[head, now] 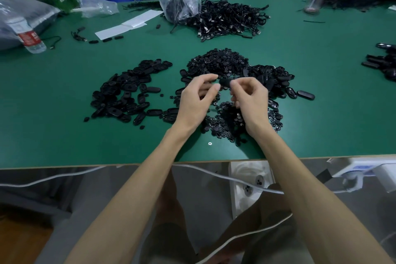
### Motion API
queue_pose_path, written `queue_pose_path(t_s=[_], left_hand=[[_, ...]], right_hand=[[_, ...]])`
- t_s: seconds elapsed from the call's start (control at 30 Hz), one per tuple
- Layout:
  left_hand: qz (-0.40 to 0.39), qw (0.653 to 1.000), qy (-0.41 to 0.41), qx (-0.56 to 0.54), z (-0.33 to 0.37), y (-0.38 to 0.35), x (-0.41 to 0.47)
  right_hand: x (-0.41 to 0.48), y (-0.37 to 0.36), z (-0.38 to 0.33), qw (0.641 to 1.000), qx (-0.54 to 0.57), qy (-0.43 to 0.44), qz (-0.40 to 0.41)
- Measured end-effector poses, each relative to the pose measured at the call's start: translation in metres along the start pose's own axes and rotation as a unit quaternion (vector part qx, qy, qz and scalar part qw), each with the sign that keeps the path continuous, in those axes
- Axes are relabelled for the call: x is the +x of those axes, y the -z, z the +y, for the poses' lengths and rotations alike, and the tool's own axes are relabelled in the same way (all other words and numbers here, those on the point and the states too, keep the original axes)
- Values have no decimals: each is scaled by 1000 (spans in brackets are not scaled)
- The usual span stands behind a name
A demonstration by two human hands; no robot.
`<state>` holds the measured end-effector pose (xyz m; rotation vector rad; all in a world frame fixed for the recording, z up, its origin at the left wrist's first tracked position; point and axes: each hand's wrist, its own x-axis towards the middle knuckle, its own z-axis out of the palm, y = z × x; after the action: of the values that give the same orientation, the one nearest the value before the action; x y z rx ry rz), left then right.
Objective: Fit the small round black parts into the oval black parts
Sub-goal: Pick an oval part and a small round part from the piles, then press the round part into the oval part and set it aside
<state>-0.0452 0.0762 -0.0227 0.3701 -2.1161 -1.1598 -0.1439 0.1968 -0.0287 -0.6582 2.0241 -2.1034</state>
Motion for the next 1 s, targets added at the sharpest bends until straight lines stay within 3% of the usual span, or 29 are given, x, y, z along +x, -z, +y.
queue_pose_path(t_s=[0.1,0.17,0.3,0.4,0.57,0.67,0.83,1.0], left_hand=[[-13,992,-77,99,9,8,-1],[-20,986,-84,143,13,20,-3],[-35,966,0,256,10,55,-6],[-104,936,62,331,3,88,-11],[-207,904,98,361,-1,117,-18],[-227,897,109,364,-3,117,-20],[-176,906,76,377,-11,108,-21],[-110,937,51,327,-10,93,-22]], right_hand=[[5,4,2,986,109,-60,110],[7,5,2,970,163,-85,157],[9,4,2,954,207,-97,193],[10,3,2,960,180,-107,187],[4,0,0,986,77,-66,134],[-3,-4,-2,998,-61,15,28],[-2,-9,2,954,-255,77,-135],[1,-17,9,898,-384,106,-187]])
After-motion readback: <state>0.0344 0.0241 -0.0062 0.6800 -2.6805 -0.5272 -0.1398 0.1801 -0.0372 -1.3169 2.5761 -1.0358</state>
